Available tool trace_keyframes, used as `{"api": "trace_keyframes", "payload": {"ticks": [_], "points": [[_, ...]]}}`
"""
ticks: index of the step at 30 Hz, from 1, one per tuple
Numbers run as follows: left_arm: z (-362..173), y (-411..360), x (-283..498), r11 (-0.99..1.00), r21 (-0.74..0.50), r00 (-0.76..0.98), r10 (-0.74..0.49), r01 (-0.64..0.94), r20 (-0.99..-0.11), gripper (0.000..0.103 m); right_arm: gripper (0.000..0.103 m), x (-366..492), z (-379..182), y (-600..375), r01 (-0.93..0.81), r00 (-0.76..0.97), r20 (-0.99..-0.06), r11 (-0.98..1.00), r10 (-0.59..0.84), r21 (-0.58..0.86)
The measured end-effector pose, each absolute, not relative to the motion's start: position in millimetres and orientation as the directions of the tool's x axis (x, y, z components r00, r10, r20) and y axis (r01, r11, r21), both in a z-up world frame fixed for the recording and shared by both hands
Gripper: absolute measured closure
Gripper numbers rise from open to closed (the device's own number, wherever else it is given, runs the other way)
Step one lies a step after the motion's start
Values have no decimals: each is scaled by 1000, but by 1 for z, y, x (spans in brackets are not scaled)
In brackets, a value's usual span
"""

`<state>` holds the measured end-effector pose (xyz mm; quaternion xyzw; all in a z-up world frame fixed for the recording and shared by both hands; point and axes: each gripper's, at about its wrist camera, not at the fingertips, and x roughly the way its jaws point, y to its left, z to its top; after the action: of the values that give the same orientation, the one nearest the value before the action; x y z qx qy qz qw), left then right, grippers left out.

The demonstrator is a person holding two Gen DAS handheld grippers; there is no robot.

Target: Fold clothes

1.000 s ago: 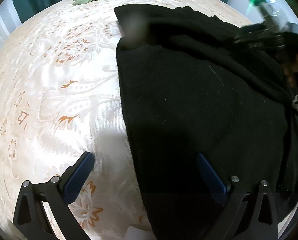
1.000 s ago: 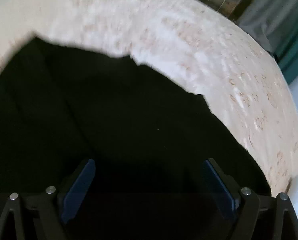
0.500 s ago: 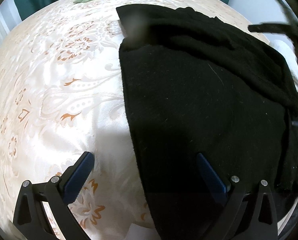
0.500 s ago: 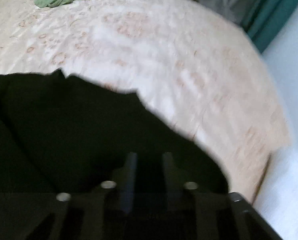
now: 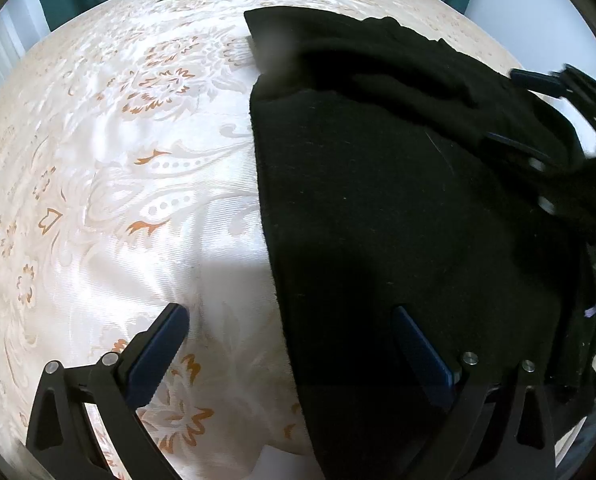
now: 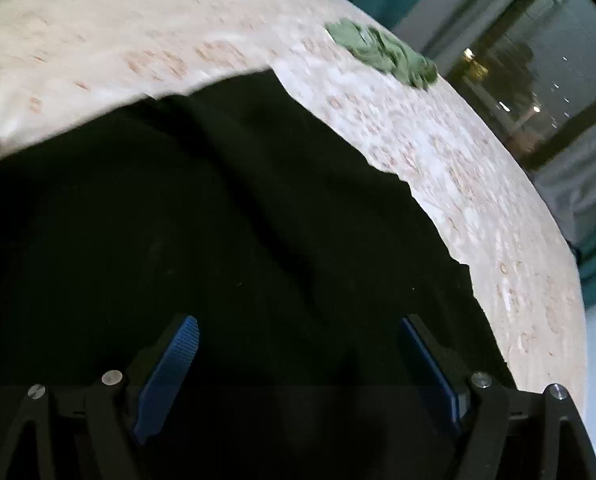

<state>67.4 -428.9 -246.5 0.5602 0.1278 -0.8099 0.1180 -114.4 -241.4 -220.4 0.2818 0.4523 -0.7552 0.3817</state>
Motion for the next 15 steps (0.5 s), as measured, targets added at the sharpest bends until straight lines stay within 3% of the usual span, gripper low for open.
{"api": "trace_keyframes", "payload": {"ticks": [3, 5, 6, 7, 15], "points": [[-248, -430, 69, -941, -80, -348, -42, 328, -937, 0, 23, -135, -233, -252, 805, -568, -792, -349, -223, -479], [-247, -430, 71, -943, -79, -349, -42, 324, -936, 0, 44, -154, -236, -253, 815, -517, -835, -409, -190, -411], [-247, -430, 71, -943, -79, -349, -41, 323, -936, 0, 68, -160, -234, -252, 818, -493, -850, -434, -188, -378], [-247, -430, 72, -943, -78, -349, -42, 323, -936, 0, 100, -165, -232, -249, 818, -474, -860, -456, -189, -351], [-246, -428, 75, -940, -68, -340, -52, 333, -939, 0, 100, -121, -150, -215, 886, -363, -838, -429, -408, -175]]}}
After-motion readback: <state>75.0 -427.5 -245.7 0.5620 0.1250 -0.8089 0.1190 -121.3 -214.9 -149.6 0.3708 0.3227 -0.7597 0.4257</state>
